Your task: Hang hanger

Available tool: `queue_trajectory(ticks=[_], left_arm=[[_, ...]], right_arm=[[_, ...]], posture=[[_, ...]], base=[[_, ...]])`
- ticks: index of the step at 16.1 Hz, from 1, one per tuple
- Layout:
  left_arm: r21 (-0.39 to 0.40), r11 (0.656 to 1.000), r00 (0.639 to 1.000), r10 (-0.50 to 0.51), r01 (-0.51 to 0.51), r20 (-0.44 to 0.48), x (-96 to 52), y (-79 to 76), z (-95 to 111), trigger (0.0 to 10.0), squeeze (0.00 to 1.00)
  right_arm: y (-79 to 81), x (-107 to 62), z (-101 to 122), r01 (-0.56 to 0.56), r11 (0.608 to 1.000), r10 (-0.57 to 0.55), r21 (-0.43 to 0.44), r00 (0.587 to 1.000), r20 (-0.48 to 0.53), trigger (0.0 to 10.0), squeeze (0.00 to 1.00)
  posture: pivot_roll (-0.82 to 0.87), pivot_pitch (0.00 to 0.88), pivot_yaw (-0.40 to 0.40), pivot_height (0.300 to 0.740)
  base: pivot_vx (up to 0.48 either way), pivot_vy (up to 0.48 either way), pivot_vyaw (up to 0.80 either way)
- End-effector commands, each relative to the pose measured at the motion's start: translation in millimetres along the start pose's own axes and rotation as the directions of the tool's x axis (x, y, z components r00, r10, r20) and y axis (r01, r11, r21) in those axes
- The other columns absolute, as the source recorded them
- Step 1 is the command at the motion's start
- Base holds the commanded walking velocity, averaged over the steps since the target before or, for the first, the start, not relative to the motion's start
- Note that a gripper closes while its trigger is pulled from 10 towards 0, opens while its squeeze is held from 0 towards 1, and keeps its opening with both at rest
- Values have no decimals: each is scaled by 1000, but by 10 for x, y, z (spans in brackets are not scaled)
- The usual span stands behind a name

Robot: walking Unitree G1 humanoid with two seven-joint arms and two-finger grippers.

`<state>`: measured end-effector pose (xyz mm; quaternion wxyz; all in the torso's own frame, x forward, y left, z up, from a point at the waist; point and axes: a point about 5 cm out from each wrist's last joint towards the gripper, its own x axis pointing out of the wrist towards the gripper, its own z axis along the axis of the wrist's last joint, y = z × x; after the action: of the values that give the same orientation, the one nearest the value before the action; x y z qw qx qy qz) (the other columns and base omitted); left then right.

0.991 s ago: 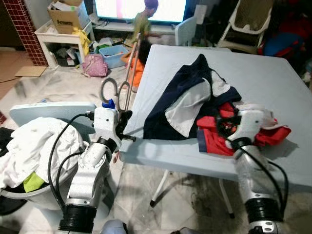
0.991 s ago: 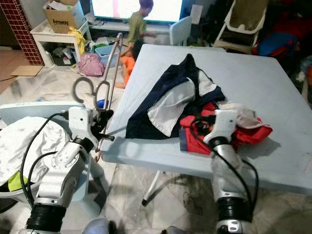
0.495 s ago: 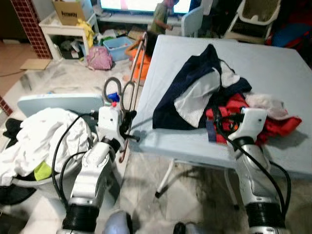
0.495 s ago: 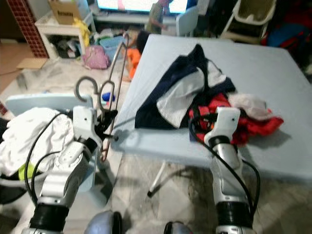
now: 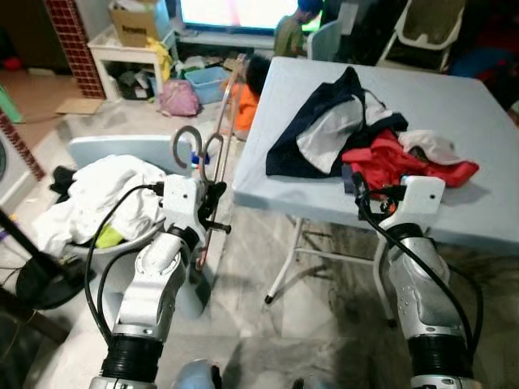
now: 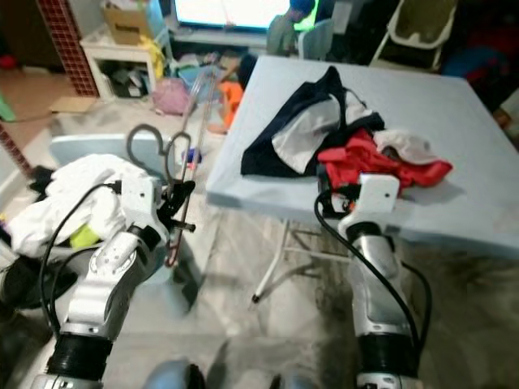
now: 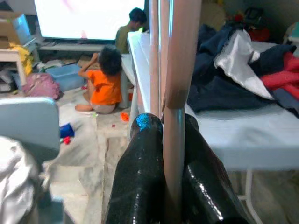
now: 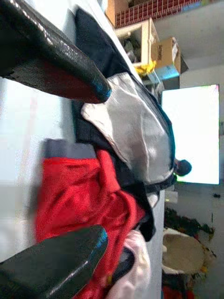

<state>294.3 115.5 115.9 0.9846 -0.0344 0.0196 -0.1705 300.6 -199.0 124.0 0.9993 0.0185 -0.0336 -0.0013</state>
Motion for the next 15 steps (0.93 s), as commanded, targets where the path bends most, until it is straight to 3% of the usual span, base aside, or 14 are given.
queue_trajectory(ticks=[1, 9, 10, 11, 12, 13, 14, 15], left_arm=[[2, 1000, 1000, -20, 20, 4, 8, -41, 13, 10000, 0], [15, 999, 998, -52, 53, -34, 3, -66, -41, 10000, 0], [50, 991, 988, -121, 126, -94, -14, -96, -120, 10000, 0], [93, 953, 945, -267, 288, -186, -96, -142, -228, 10000, 0], [105, 941, 932, -297, 323, -210, -121, -132, -251, 10000, 0], [109, 929, 918, -321, 353, -234, -142, -115, -274, 10000, 0], [104, 903, 885, -376, 417, -276, -187, -88, -310, 10000, 0], [97, 891, 868, -402, 444, -291, -209, -82, -323, 10000, 0]], right_arm=[[-20, 10, 19, 10, 1000, -10, -7, 1000, -1, 10000, 1000], [-24, 33, 24, -11, 1000, 11, -28, 1000, -10, 10000, 1000], [-9, 54, 24, -64, 997, 63, -44, 998, -23, 10000, 1000], [-6, 54, -20, -171, 983, 166, -61, 983, -82, 10000, 953], [-2, 37, -46, -225, 972, 217, -71, 970, -112, 10000, 843], [4, 14, -60, -282, 954, 268, -101, 954, -133, 10000, 498], [13, -43, -97, -394, 906, 365, -156, 912, -186, 10000, 0], [16, -67, -118, -435, 884, 398, -169, 892, -213, 10000, 0]], posture=[[30, 0, -18, 740], [32, 0, -19, 740], [31, 0, -20, 740], [31, 0, -20, 740], [30, 0, -16, 740], [30, 0, -16, 740], [27, 0, -11, 740], [27, 0, -11, 740]], base=[[-285, 0, 0], [-247, 0, 0], [0, 0, 0], [0, 0, 0], [0, 0, 0], [0, 0, 0], [0, 0, 0], [0, 0, 0]])
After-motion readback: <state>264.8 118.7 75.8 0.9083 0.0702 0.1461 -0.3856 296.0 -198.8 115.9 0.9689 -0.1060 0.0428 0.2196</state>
